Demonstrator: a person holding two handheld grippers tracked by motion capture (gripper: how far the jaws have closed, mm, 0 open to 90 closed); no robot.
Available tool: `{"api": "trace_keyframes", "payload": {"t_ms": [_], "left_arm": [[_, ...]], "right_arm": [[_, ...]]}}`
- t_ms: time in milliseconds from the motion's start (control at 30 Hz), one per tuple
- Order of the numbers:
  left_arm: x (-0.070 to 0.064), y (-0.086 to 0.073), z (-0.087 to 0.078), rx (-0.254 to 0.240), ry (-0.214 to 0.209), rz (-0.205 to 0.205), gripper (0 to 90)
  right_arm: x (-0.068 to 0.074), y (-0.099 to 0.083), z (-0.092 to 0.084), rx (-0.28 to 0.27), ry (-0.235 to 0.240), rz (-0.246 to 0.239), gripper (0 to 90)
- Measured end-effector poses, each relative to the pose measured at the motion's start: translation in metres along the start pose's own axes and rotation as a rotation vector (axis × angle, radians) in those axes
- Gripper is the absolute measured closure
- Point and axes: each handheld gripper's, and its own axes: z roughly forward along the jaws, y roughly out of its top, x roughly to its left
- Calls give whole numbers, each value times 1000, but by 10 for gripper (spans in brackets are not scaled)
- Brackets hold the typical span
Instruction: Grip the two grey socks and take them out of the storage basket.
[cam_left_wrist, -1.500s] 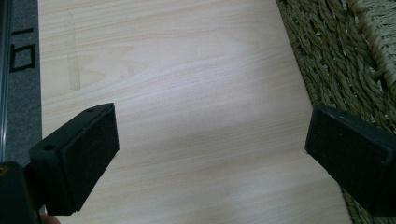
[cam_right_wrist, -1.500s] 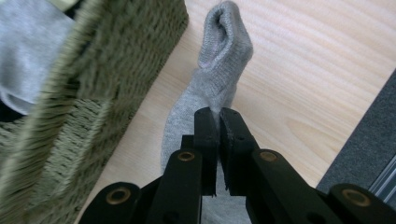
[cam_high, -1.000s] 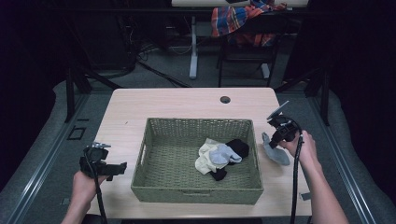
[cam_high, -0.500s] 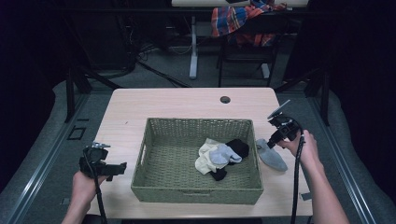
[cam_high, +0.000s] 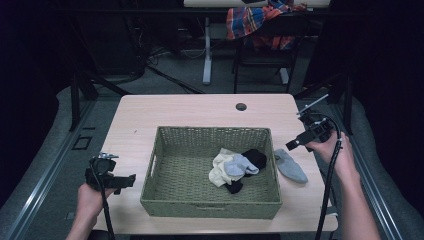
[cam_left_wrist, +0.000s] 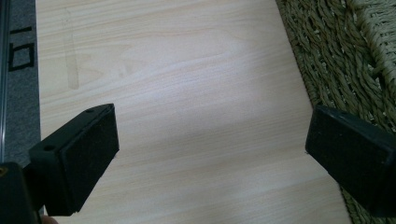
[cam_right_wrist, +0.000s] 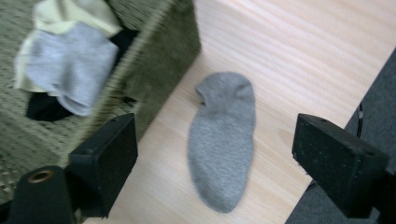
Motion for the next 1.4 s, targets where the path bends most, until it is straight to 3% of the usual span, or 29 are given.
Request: {"api": "trace_keyframes", "payload": {"t_ms": [167,333,600,700,867,1300,1400], "left_arm": [[0,-1,-1,-5,1,-1,26],[0,-1,-1,-5,2,2,25],[1,-1,-1,-6,1,0,25],[0,-1,0,-12,5,2,25],[0,-1,0,-5,1,1,24],[1,-1,-1,-7,-5,-3,24],[1,-1,0,-8,-5,-5,24]], "right_arm": [[28,14,-17,-36,10,-76,71],[43,22,-22,-44,7,-105,25],[74,32,-22,-54,1,-203,18],[85,36,-19,-66,7,-236,21],[104,43,-6,-30,20,-294,39],[135,66,33,86,32,-350,116],[139,70,38,90,43,-348,139]]}}
